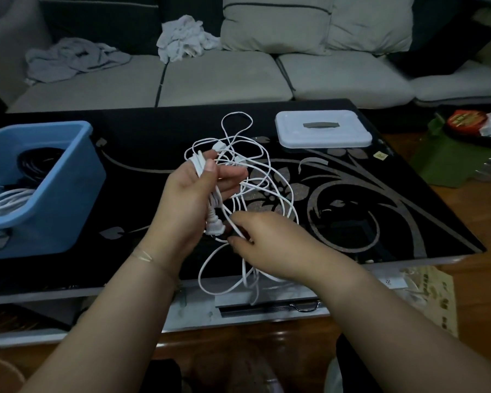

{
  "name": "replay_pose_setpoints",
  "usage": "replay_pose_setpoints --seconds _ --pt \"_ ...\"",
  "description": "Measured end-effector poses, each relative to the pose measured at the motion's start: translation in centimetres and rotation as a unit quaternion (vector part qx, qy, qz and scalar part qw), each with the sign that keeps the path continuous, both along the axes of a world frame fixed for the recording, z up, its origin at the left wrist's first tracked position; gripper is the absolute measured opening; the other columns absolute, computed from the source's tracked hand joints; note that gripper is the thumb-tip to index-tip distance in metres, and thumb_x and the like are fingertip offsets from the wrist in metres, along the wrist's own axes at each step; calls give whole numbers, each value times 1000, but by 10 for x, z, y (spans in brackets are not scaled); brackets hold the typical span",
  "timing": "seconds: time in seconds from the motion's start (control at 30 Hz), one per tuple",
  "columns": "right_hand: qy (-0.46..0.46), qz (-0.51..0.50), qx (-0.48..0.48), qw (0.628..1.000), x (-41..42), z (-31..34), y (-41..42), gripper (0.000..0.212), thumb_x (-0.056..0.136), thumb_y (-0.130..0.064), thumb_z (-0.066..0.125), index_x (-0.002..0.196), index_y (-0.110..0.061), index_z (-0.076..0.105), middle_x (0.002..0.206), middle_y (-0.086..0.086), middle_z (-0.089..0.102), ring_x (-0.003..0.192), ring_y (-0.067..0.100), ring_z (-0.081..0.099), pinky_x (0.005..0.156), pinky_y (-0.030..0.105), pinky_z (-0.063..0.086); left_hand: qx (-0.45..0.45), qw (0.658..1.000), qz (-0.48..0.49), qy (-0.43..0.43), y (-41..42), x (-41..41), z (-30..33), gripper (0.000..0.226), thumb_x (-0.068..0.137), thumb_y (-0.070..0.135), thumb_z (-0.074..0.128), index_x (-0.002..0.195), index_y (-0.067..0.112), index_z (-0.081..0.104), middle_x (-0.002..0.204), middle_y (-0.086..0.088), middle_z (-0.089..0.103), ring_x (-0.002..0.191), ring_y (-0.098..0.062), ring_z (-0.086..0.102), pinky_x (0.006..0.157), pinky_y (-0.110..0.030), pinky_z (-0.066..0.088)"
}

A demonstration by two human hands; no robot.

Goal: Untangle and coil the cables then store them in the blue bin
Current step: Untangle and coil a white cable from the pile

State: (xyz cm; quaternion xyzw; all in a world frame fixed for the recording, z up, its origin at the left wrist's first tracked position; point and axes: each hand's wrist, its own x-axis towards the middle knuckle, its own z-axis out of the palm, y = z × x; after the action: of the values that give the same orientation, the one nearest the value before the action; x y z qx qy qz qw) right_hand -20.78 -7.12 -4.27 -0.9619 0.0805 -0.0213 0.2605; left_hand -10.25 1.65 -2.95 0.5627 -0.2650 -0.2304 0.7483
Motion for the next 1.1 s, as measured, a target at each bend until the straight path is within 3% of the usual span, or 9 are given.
replay_pose_setpoints --seconds 0.13,0.23,0.3,0.53,0.6,0.7,0.83,0.97,1.1 --pt "12 3 59 998 -1 2 2 9 98 -30 47 98 -24 54 84 -3 67 80 16 59 71 34 48 111 981 6 -161 1 0 -6 28 104 13 34 132 12 37 107 -1 70 94 -13 70 86 -28 56" --pt "-22 -13 66 997 -2 4 0 13 96 -33 50 84 -29 50 74 -2 64 71 16 57 67 36 48 291 882 10 -371 6 3 -12 22 101 30 38 113 13 44 104 9 70 83 -15 69 77 -41 54" --pt "-37 -36 76 996 -3 6 -4 19 93 -35 53 76 -28 49 68 -5 59 65 11 54 63 34 45 362 822 1 -440 8 5 -15 44 94 49 31 106 10 49 103 0 69 89 -24 64 79 -44 50" --pt "-37 -60 57 996 -6 8 -15 13 83 -44 56 74 -36 54 67 -10 58 67 8 56 61 30 45 365 860 -142 -328 14 7 -7 85 70 90 24 93 21 68 88 4 71 86 -14 67 85 -44 51" --pt "-47 -60 125 989 -6 6 -19 20 80 -41 61 62 -37 54 58 -17 54 59 2 47 59 26 39 382 851 -167 -319 16 7 -4 86 62 94 35 84 16 64 71 5 65 66 -17 60 69 -40 51" --pt "-39 -54 252 965 -7 6 -25 27 88 -34 64 65 -24 55 54 -19 49 55 -3 42 58 19 37 368 861 -218 -276 20 8 3 61 67 73 62 74 13 55 58 5 44 53 -13 36 52 -31 29" --pt "-14 -48 345 937 -9 1 -31 22 94 -32 56 81 -14 61 67 -9 57 68 5 53 67 20 40 359 853 -254 -281 26 8 9 27 88 37 65 74 15 58 57 6 44 51 -7 35 48 -23 28" --pt "-53 -91 316 943 -6 -5 -28 32 94 -38 54 85 -7 57 49 -5 57 59 15 61 66 27 46 338 869 -235 -275 25 6 6 33 95 33 53 69 14 51 50 11 35 46 -6 28 44 -20 24" --pt "-105 -115 324 933 -1 -4 -27 26 92 -34 57 73 -17 52 40 -6 50 43 12 53 50 23 42 273 919 -257 -125 24 5 5 43 87 40 50 97 2 66 50 5 34 42 -6 26 38 -15 22"
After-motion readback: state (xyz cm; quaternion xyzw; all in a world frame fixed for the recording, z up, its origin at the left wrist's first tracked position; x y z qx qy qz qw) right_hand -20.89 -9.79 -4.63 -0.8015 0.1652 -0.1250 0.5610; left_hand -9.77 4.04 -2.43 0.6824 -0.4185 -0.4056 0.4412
